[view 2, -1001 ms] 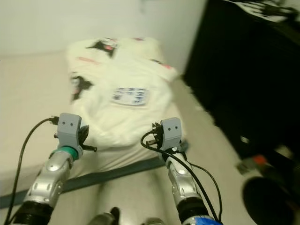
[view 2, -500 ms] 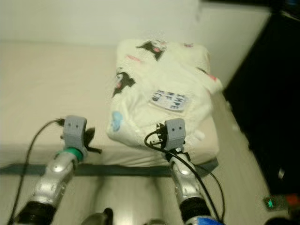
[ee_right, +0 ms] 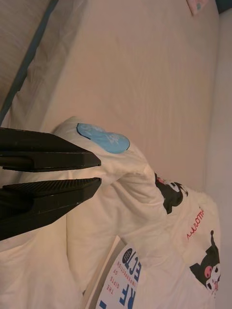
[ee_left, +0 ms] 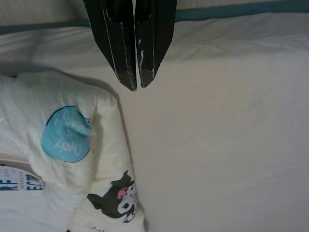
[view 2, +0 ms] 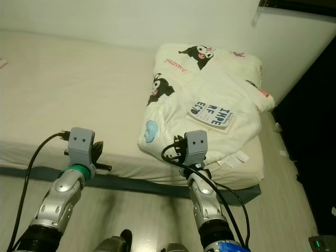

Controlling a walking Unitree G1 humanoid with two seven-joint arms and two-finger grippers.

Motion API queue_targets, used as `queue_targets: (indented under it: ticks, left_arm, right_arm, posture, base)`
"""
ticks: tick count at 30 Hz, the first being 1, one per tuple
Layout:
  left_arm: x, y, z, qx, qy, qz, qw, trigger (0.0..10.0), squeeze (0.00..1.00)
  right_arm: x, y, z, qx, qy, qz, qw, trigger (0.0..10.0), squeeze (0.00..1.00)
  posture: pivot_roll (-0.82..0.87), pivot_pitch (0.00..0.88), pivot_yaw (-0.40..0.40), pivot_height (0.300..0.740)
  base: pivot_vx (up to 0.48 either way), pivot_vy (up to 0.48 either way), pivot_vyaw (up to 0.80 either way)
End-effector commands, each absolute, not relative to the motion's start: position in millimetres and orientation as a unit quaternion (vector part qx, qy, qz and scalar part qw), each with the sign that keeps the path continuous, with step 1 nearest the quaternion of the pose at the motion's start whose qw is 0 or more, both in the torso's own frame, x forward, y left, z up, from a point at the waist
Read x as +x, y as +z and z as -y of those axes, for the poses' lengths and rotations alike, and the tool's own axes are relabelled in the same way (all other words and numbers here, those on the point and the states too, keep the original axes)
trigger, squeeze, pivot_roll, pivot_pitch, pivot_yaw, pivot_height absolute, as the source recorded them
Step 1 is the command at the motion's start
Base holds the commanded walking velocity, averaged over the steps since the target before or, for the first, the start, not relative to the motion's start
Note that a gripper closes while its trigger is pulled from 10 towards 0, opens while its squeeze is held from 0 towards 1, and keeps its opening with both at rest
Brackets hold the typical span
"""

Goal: Clean up the room

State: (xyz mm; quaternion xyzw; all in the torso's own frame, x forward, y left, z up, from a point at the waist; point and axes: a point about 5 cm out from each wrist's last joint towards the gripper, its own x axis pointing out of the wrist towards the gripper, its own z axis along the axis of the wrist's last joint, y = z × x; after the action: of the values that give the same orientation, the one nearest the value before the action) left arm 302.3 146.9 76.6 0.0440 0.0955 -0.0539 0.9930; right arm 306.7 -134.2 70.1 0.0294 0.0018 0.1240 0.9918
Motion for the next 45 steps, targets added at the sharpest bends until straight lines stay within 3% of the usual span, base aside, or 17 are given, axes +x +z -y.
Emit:
queue_targets:
  ticks: [1, 31, 45]
  left_arm:
    - [301.4, 74.6, -143.0, 0.044, -0.065, -0.094, 0.992, 10.0, 0.00]
    - [302.0, 74.9, -141.8, 0.041, -0.066, -0.093, 0.993, 10.0, 0.00]
    - [302.1, 75.5, -141.4, 0.031, -0.063, -0.093, 0.993, 10.0, 0.00]
  right_arm:
    - [303.9, 64.9, 137.4, 0.037, 0.115, -0.013, 0.993, 10.0, 0.00]
    - [304.1, 65.0, 137.9, 0.034, 0.120, -0.013, 0.992, 10.0, 0.00]
    - [303.2, 63.6, 138.1, 0.038, 0.120, -0.015, 0.992, 10.0, 0.00]
  posture:
    - [-0.03, 0.024, 0.000, 0.740]
    - [-0.03, 0.019, -0.005, 0.740]
    - [-0.03, 0.024, -0.006, 0.740]
  base:
    - [0.371, 0.000, 0.00]
    - [0.445, 0.000, 0.00]
    - [0.000, 0.000, 0.00]
